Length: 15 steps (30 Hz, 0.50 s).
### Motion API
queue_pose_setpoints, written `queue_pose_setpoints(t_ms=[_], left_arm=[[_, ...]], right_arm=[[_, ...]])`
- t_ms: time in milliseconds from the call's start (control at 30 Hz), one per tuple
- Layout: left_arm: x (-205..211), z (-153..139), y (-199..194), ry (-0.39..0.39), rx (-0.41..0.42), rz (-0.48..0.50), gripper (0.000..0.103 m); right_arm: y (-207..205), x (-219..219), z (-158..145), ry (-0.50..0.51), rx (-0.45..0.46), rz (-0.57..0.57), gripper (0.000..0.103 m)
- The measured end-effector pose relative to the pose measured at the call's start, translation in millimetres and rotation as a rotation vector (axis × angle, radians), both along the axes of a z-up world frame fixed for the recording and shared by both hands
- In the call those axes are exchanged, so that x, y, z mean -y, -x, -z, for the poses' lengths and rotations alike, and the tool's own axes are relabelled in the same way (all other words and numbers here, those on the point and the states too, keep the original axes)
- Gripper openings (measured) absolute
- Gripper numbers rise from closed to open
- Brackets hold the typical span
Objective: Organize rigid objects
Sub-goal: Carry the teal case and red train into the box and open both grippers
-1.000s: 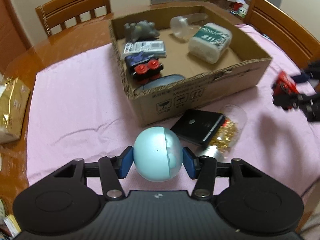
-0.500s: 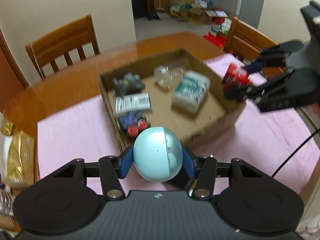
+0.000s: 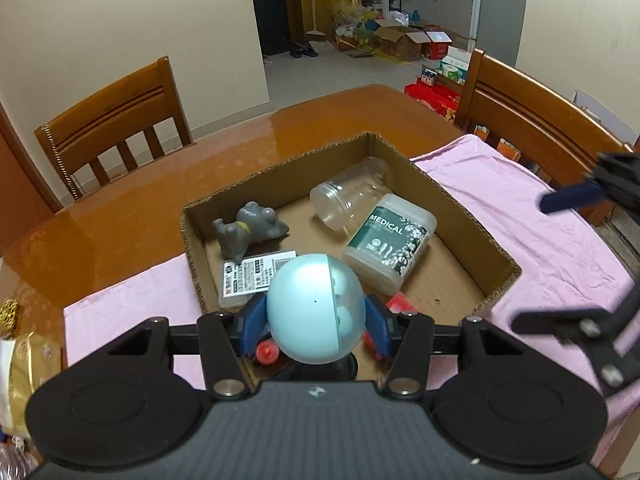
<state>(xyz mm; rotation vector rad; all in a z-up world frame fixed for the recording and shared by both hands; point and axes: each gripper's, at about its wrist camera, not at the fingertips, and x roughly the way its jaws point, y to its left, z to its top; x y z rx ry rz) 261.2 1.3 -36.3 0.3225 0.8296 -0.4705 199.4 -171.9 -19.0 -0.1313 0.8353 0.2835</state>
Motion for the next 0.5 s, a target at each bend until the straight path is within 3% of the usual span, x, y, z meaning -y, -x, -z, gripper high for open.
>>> queue_pose_setpoints(t_ms=[433, 467, 500], left_arm=[[29, 39, -38, -0.028, -0.047, -0.012, 0.053], [30, 39, -38, -0.028, -0.032, -0.018, 0.061], [31, 37, -38, -0.033, -0.020, -0.024, 0.075]], right_arm=[[28, 10, 17, -0.068, -0.072, 0.145, 0.103], [30, 10, 19, -0.065, -0.075, 0.149, 0.103], [31, 11, 20, -0.061, -0.079, 0.153, 0.103]])
